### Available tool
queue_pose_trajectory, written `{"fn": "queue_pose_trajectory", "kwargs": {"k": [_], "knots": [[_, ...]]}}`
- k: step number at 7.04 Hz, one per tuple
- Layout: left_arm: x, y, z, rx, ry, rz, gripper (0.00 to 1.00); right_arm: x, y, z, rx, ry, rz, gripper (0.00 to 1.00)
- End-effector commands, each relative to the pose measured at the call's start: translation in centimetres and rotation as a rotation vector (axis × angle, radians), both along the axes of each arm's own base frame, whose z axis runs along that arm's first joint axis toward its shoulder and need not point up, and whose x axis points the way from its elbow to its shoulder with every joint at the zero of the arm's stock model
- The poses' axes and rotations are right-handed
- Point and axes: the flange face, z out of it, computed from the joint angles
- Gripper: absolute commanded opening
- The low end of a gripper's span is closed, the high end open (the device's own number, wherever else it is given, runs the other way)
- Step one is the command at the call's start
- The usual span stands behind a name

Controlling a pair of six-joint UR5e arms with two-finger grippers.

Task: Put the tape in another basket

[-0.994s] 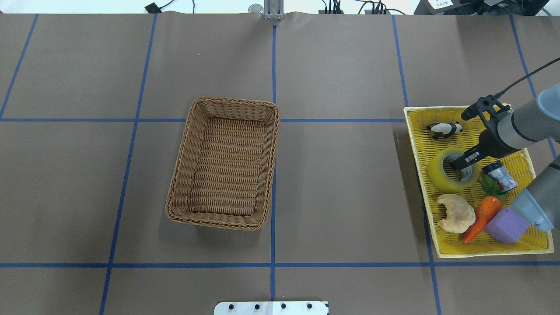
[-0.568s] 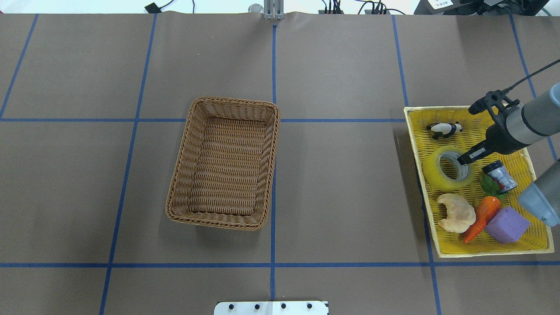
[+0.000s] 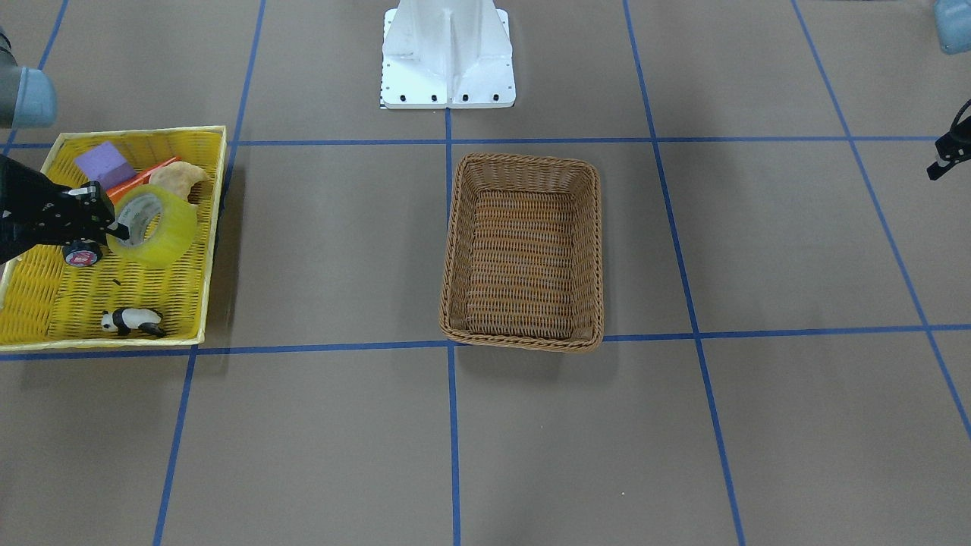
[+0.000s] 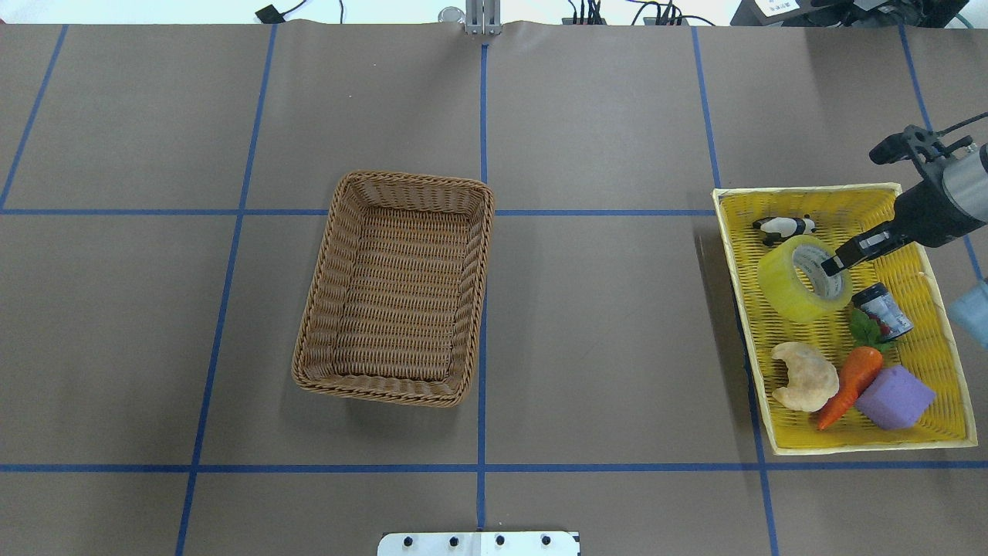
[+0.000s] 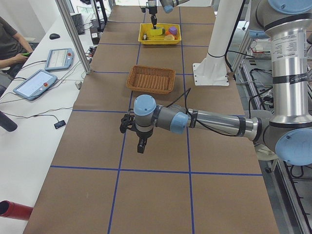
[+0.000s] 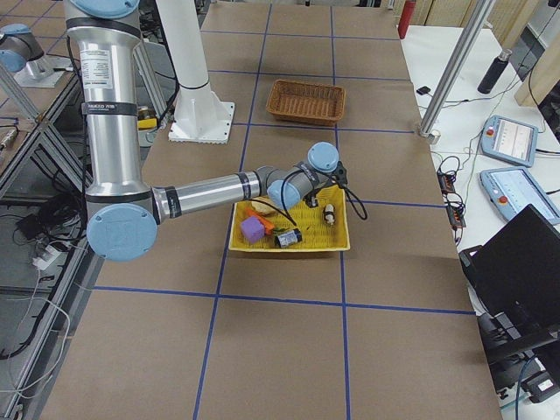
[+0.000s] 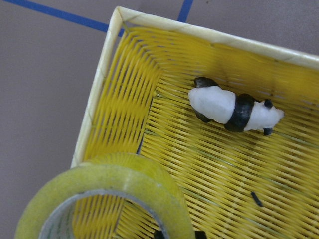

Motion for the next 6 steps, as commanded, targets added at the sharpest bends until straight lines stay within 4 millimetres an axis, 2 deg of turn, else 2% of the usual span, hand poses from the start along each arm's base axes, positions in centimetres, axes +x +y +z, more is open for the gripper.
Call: {"fn": "queue_pose_trajectory", "kwargs": {"k": [1, 2, 3, 4, 5, 6], "knots": [[0.6, -0.3, -1.6, 0.075, 0.097, 0.031, 0.98, -1.2, -1.0, -5.9, -0.162, -0.119, -0.023, 0.0], [1.3, -0.4, -2.2, 0.093, 0.193, 0.066, 0.98, -1.6, -1.3, -8.7, -0.196, -0.175, -0.066, 0.0], [1.8, -0.8, -4.2, 0.147, 0.271, 0.096, 0.98, -1.7, -0.9, -10.1, -0.206, -0.21, -0.105, 0.0], [2.2, -1.4, -6.2, 0.107, 0.341, 0.074, 0.98, -1.8, -0.6, -11.4, -0.226, -0.263, -0.176, 0.0], [2.5, -2.4, -8.3, 0.101, 0.375, 0.051, 0.98, -2.0, -0.6, -13.7, -0.25, -0.343, -0.286, 0.0], [3.7, -3.4, -10.8, 0.07, 0.416, 0.049, 0.99, -2.0, -0.6, -15.8, -0.244, -0.391, -0.35, 0.0]]}}
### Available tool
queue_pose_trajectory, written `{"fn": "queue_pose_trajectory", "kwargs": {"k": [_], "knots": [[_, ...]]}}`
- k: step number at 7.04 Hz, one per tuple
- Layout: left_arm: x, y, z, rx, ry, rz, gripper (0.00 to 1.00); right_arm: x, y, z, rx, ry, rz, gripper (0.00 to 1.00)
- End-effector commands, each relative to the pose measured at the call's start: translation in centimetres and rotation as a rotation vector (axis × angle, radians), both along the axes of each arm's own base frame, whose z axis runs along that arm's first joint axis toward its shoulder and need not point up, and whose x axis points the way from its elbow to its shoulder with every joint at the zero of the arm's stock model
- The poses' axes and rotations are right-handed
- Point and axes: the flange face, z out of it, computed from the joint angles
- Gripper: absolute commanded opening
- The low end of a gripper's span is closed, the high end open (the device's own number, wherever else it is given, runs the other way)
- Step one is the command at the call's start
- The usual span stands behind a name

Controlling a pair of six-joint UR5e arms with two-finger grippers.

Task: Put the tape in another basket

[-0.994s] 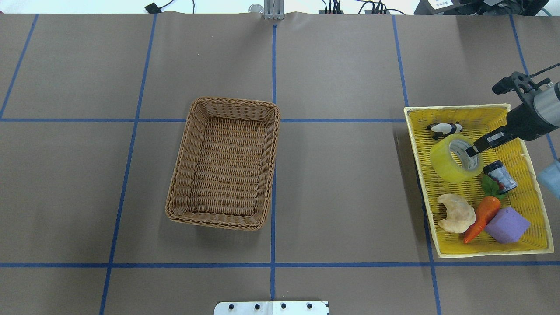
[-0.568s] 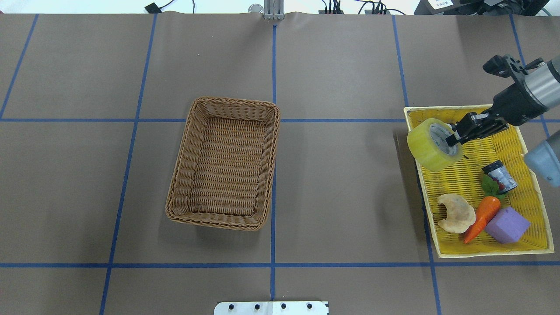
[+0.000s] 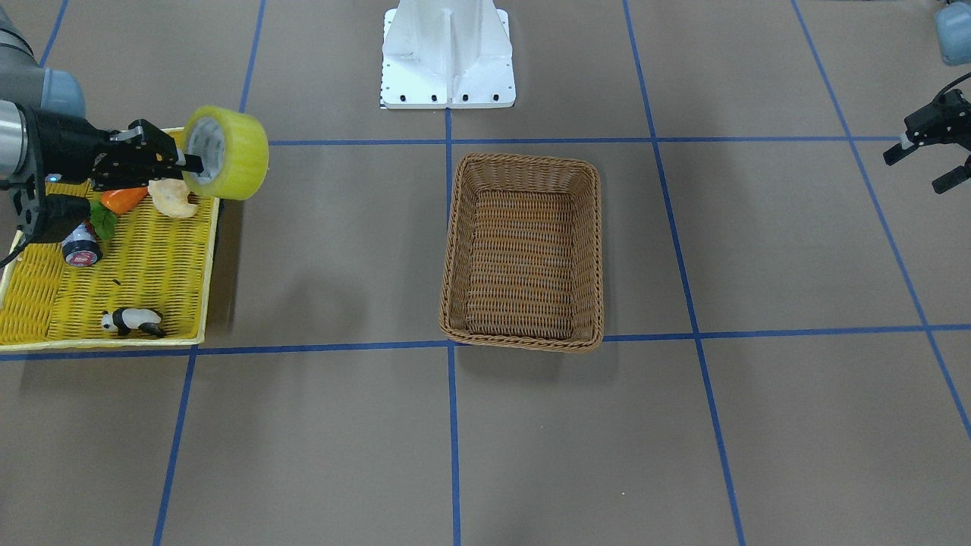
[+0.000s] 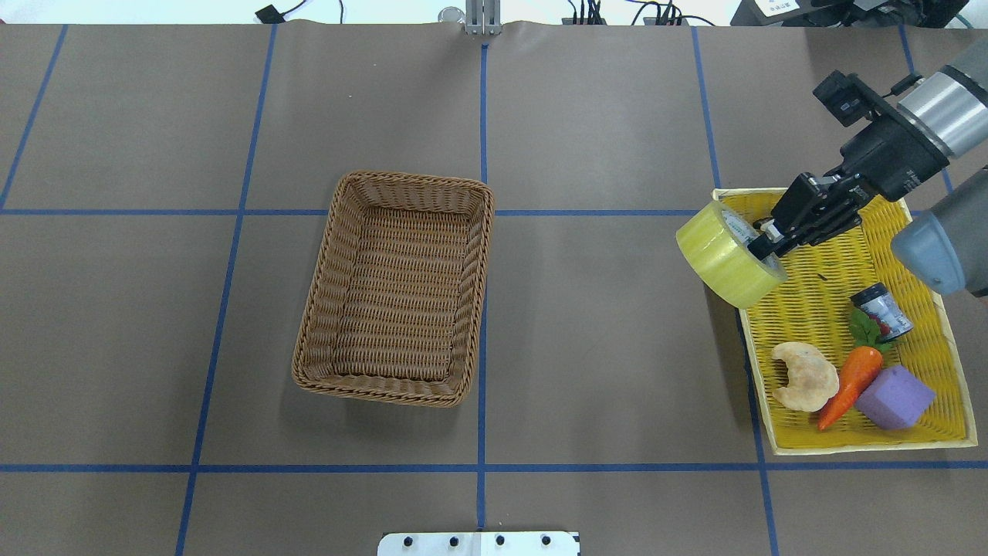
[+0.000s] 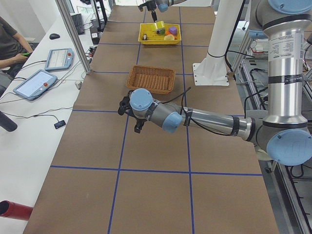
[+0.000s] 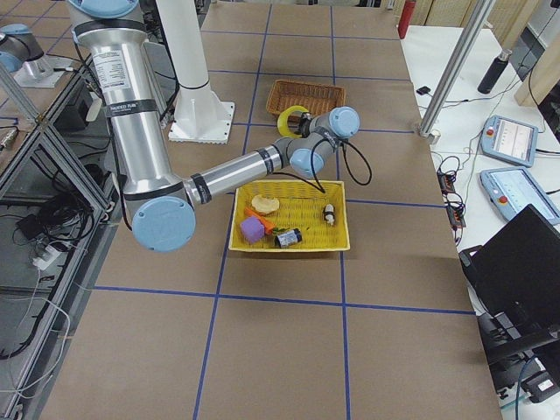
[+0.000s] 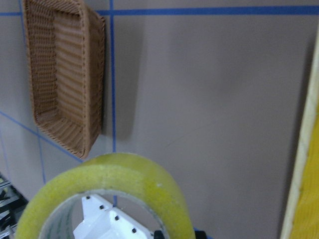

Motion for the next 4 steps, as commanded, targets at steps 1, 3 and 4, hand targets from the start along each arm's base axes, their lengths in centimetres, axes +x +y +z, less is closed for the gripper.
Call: {"fn": "queue_pose_trajectory", "kwargs": {"k": [1, 3, 4], "knots": [[3.7, -2.7, -7.0, -0.073, 0.097, 0.027, 0.98, 0.2, 0.4, -3.1, 0.013, -0.148, -0.152, 0.0], [8.3, -5.2, -15.9, -0.161, 0.161, 0.028, 0.98, 0.0, -0.5, -2.0, 0.029, -0.274, -0.246, 0.0], [11.8, -6.0, -20.6, -0.221, 0.189, 0.047, 0.98, -0.1, -0.7, -1.8, 0.05, -0.319, -0.266, 0.0]]}}
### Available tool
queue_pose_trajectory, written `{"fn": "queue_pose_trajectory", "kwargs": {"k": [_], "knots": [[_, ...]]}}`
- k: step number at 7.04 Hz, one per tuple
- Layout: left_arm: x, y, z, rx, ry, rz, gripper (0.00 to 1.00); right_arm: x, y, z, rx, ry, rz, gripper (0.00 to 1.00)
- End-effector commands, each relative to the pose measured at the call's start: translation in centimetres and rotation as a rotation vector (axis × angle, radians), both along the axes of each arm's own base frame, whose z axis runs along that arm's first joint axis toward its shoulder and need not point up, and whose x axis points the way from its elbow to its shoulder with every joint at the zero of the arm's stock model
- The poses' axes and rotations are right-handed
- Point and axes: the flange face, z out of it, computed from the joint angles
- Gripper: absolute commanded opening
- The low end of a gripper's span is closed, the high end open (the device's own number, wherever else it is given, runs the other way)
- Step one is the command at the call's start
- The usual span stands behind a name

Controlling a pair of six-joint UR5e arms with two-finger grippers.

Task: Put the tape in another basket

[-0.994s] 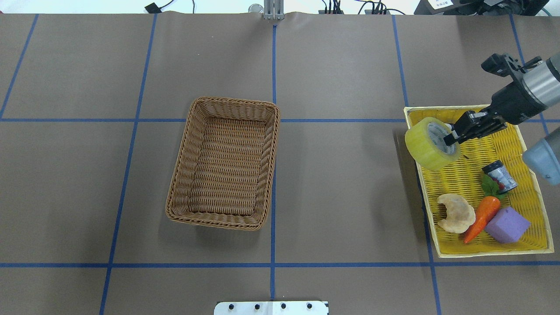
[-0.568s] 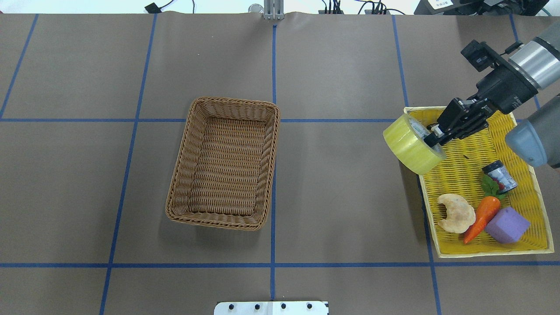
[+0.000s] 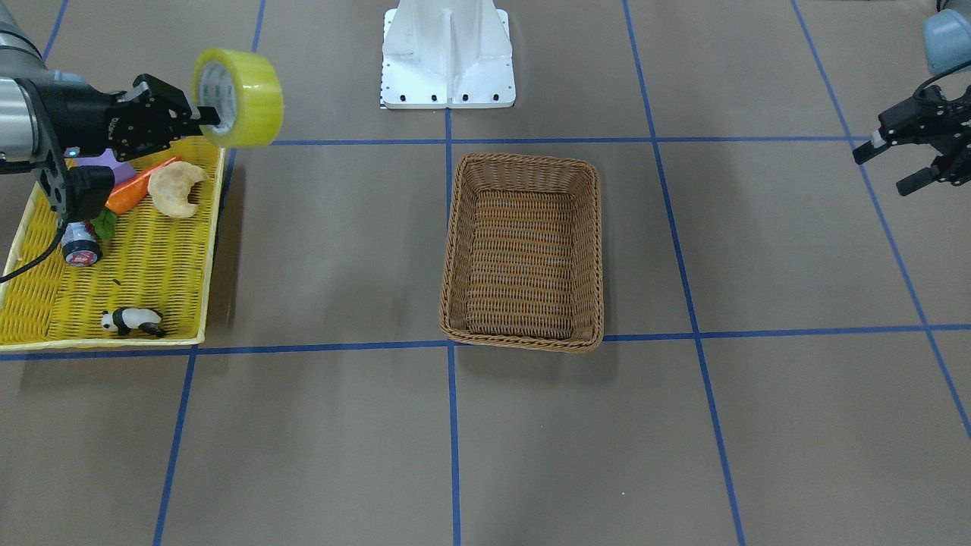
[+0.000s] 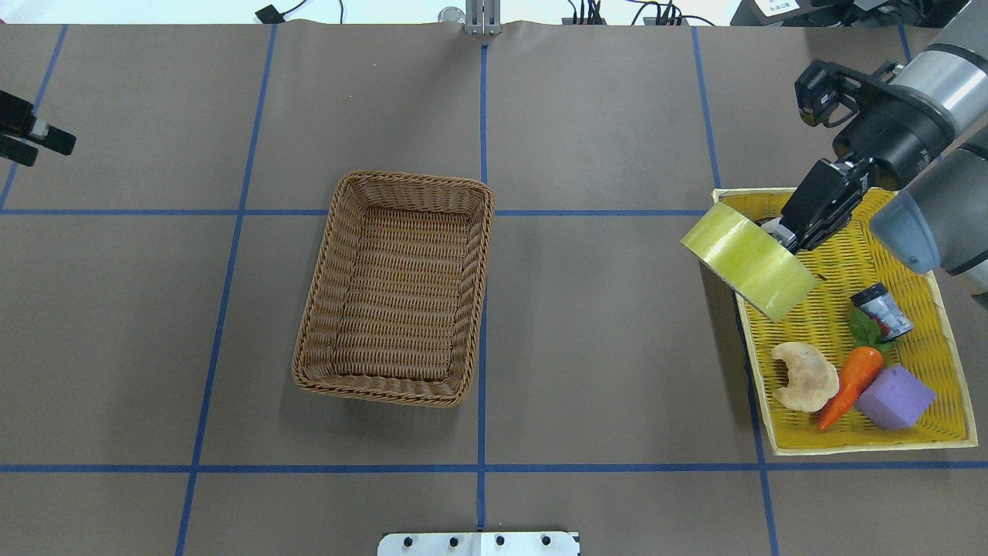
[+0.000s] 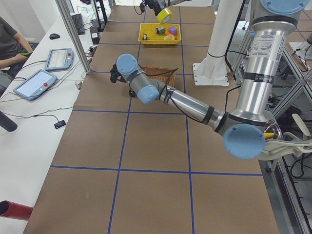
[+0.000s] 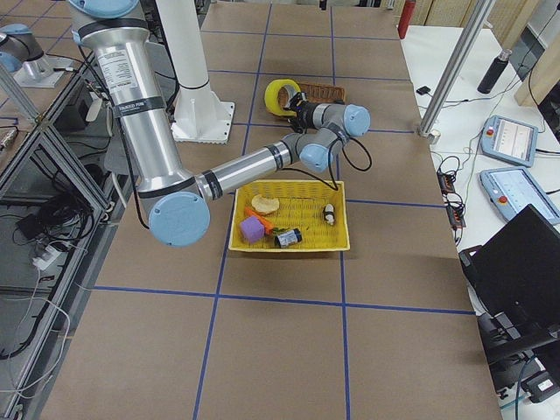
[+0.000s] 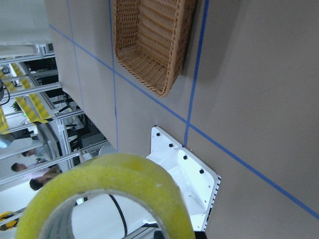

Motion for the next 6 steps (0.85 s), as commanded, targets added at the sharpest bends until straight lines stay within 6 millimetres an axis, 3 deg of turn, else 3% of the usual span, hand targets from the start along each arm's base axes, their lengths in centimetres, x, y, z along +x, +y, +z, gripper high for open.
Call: {"fn": "queue_pose_trajectory", "kwargs": {"k": [1, 2, 3, 5, 6], "knots": [[7.5, -0.1, -8.3, -0.06, 0.051, 0.076, 0.98, 0.6, -0.7, 0.9, -0.012, -0.138, -0.084, 0.0], [8.2, -0.3, -9.8, -0.028, 0.054, 0.066, 0.98, 0.6, -1.6, 2.6, -0.035, -0.224, -0.117, 0.0], [8.0, -0.1, -9.9, 0.012, 0.067, 0.058, 0.98, 0.6, -2.4, 3.3, -0.076, -0.311, -0.127, 0.0], [8.7, -1.1, -12.5, -0.023, 0.11, -0.053, 0.99, 0.3, -4.2, 3.3, -0.165, -0.412, -0.076, 0.0], [8.8, -1.5, -12.9, -0.095, 0.158, -0.105, 0.99, -0.6, -5.7, 2.2, -0.201, -0.42, -0.038, 0.0]]}}
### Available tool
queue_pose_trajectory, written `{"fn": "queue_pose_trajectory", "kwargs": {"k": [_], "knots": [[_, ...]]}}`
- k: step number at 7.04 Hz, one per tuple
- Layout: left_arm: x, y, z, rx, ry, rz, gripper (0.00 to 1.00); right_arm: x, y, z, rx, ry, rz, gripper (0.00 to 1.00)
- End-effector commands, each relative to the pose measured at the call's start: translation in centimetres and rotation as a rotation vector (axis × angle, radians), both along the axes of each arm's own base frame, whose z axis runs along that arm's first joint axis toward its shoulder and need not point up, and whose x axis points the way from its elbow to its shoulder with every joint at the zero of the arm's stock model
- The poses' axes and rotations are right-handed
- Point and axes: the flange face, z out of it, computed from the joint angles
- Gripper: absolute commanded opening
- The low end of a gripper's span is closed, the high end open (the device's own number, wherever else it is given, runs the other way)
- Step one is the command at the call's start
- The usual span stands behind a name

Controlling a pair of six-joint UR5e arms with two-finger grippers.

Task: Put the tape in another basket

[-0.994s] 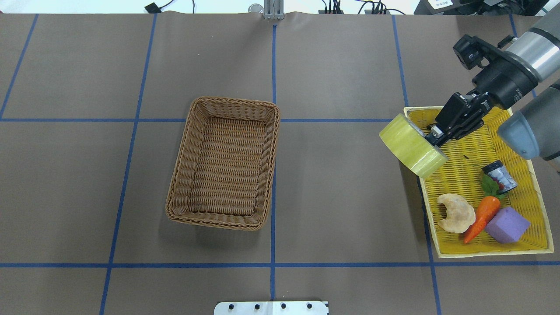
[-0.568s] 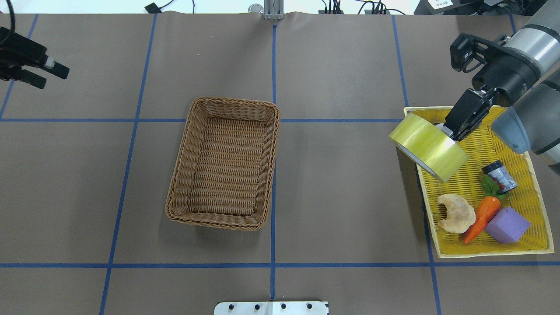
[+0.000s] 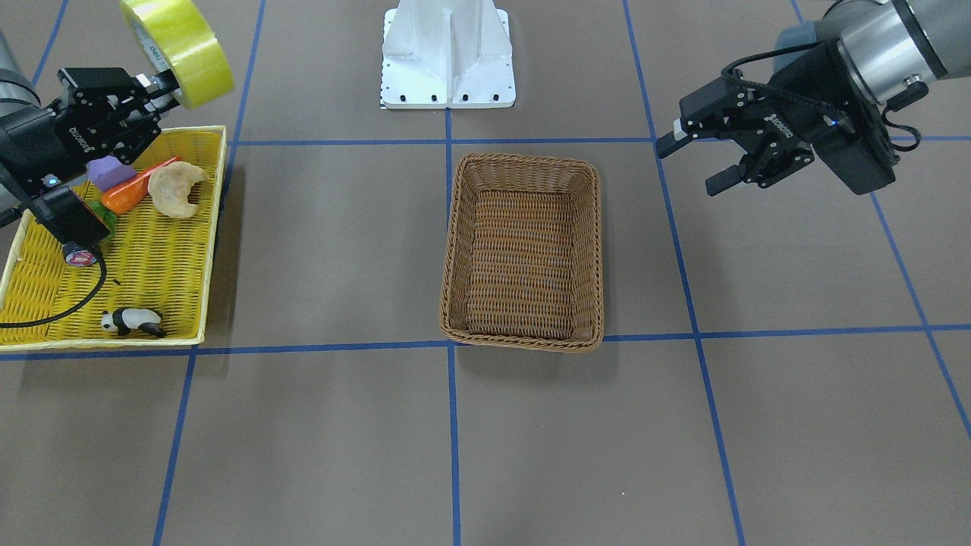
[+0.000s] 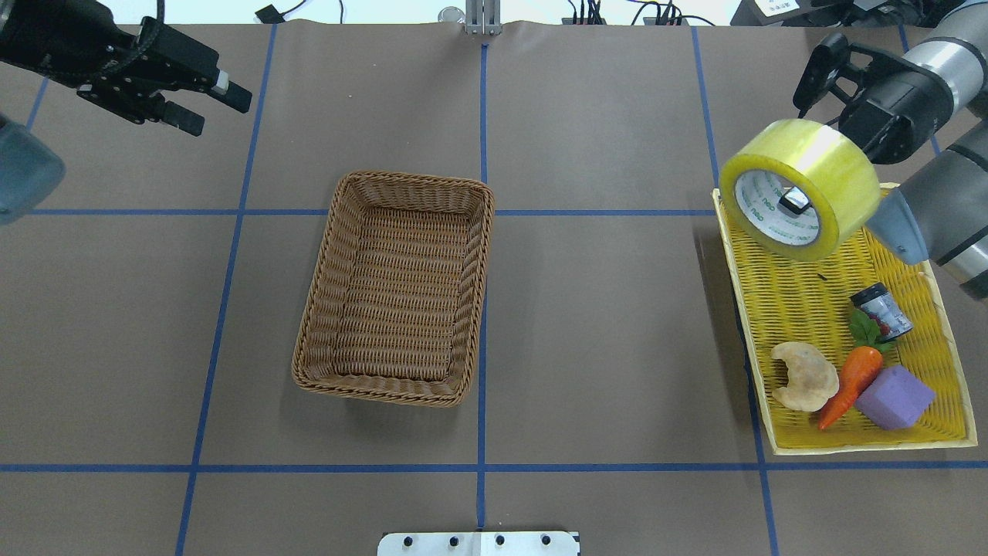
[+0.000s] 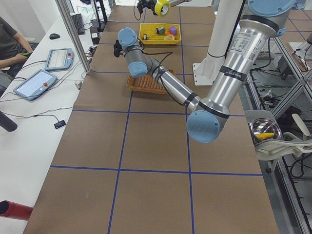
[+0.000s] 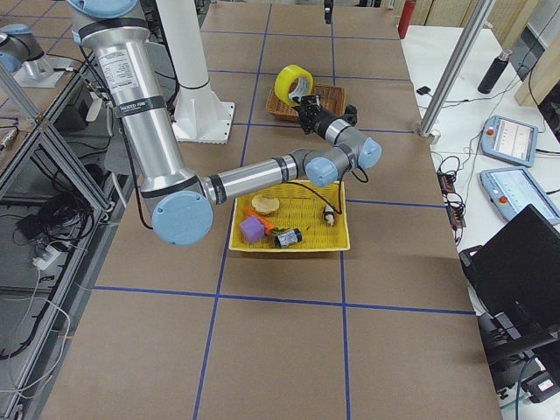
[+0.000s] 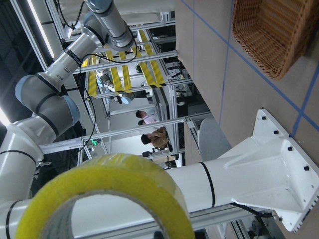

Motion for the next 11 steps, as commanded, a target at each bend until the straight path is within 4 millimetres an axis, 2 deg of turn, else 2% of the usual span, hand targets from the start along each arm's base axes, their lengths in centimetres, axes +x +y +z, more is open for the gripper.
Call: {"fn": "queue_pose_trajectory", "kwargs": {"k": [1, 3, 4, 5, 6, 8, 10, 11], "knots": [[1.6, 0.1, -1.0, -0.14, 0.122, -0.091, 0.99, -2.0, -3.6, -3.7, -0.109, -0.017, 0.055, 0.0], [6.1, 2.7, -2.2, -0.265, 0.318, -0.147, 0.99, -4.1, -4.8, -5.8, -0.175, -0.045, 0.063, 0.0], [8.2, 4.2, -3.7, -0.333, 0.448, -0.168, 0.99, -6.0, -5.4, -7.3, -0.218, -0.043, 0.065, 0.0], [8.7, 3.8, -5.6, -0.361, 0.512, -0.178, 0.99, -8.2, -5.2, -8.3, -0.228, -0.051, 0.078, 0.0], [9.3, 3.0, -6.0, -0.376, 0.515, -0.18, 0.99, -9.9, -4.6, -8.6, -0.239, -0.069, 0.091, 0.0], [8.8, 3.3, -6.3, -0.412, 0.581, -0.16, 0.99, -13.3, -3.1, -10.4, -0.242, -0.098, 0.111, 0.0], [8.5, 3.5, -6.9, -0.471, 0.631, -0.147, 0.98, -16.5, -1.8, -13.1, -0.282, -0.151, 0.172, 0.0], [8.1, 3.9, -6.8, -0.506, 0.674, -0.113, 0.98, -16.9, -1.9, -14.1, -0.306, -0.177, 0.184, 0.0]]}}
